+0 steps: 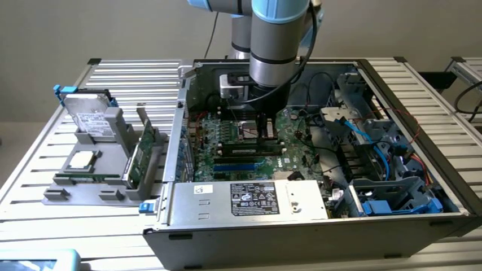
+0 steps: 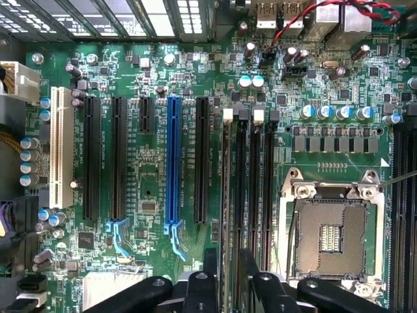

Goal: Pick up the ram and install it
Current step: 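Insert the ram into the slot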

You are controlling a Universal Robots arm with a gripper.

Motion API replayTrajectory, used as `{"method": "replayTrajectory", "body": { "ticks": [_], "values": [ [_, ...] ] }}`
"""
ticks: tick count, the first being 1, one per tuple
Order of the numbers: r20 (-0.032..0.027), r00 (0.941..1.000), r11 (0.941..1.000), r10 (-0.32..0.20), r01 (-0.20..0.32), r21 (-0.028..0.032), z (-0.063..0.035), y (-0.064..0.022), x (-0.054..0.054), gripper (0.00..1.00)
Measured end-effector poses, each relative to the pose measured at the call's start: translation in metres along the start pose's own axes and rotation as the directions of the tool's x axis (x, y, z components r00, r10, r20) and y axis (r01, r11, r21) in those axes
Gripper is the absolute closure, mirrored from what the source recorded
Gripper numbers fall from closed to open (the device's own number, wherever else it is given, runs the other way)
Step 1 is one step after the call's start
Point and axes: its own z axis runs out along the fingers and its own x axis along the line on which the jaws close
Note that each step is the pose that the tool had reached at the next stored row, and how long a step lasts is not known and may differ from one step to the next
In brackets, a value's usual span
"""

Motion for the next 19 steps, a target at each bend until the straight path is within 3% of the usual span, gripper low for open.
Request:
{"method": "replayTrajectory", "body": {
  "ticks": [10,19],
  "values": [
    [-0.0012,1.0000,1.0000,0.000,0.000,-0.0001,-0.0112,-0.0089,0.000,0.72],
    [-0.0014,1.0000,1.0000,0.000,0.000,-0.0008,-0.0137,-0.0192,0.000,0.72]
  ]
}}
